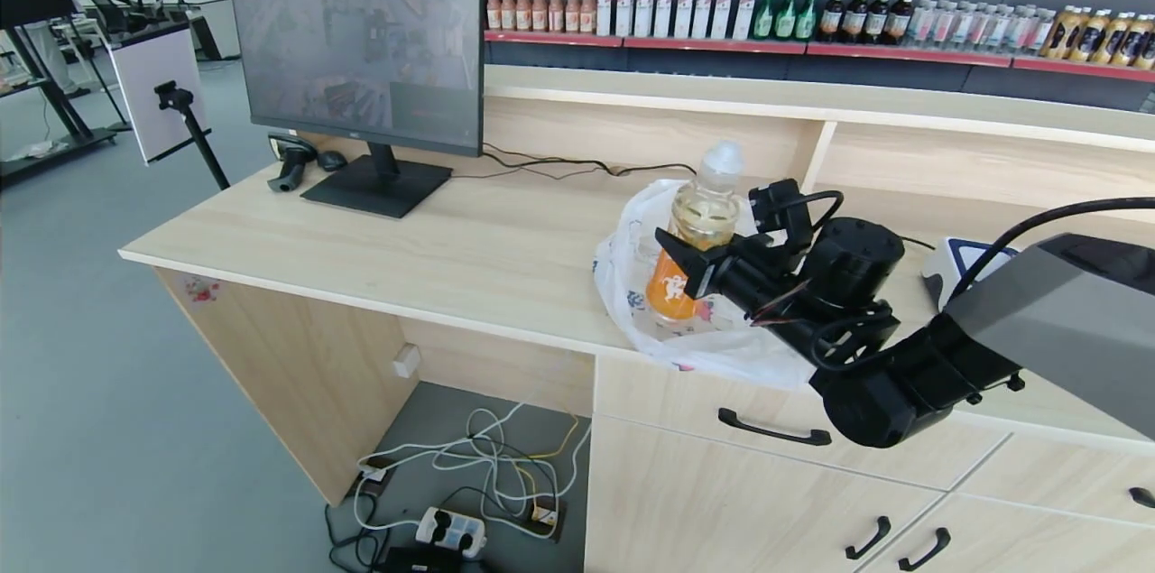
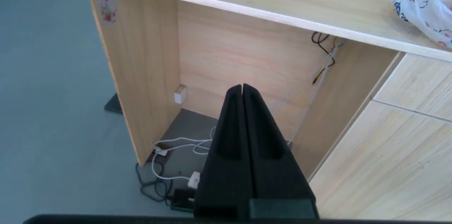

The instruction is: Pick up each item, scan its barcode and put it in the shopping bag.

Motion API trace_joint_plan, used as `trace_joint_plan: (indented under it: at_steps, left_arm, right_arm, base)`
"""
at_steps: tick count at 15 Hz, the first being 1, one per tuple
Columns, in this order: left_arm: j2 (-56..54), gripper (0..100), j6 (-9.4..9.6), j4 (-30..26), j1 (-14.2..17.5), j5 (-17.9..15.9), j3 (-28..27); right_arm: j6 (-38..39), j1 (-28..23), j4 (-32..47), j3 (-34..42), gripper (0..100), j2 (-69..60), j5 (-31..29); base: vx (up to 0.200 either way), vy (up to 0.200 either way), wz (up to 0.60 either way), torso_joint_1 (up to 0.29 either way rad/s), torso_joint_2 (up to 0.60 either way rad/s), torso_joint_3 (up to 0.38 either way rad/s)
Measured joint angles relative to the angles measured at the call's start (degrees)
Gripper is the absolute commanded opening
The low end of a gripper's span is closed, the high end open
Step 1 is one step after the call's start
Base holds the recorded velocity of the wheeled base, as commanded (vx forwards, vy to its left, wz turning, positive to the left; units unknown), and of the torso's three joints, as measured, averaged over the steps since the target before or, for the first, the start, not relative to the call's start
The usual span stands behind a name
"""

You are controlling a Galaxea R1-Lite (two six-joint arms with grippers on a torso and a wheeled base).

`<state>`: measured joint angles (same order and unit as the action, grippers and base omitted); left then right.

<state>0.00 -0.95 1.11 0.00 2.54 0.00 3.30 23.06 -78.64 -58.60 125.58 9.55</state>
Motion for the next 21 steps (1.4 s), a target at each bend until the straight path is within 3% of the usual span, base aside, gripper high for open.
trace_joint_plan:
  at_steps: [2,3,13,21]
  left_arm:
    - [0.00,0,-0.05,0.01,0.00,0.00,0.00]
    - [0.00,0,-0.06,0.01,0.00,0.00,0.00]
    - [0.00,0,-0.09,0.00,0.00,0.04,0.00]
    - [0.00,0,-0.16,0.00,0.00,0.06,0.00]
  right_arm:
    - [-0.07,-0.49,-0.05,-0.82,0,1.11,-0.22]
    - [-0.13,-0.49,-0.13,-0.85,100,1.38,-0.29]
    - [1.29,-0.27,-1.33,1.38,100,-0.44,-1.45]
    - [0.26,0.00,-4.91,23.98,100,-18.03,-3.69]
  base:
    - [0.000,0.000,0.00,0.000,0.00,0.000]
    - [0.000,0.000,0.00,0.000,0.00,0.000]
    - [0.000,0.000,0.00,0.000,0.00,0.000]
    - [0.000,0.000,0.00,0.000,0.00,0.000]
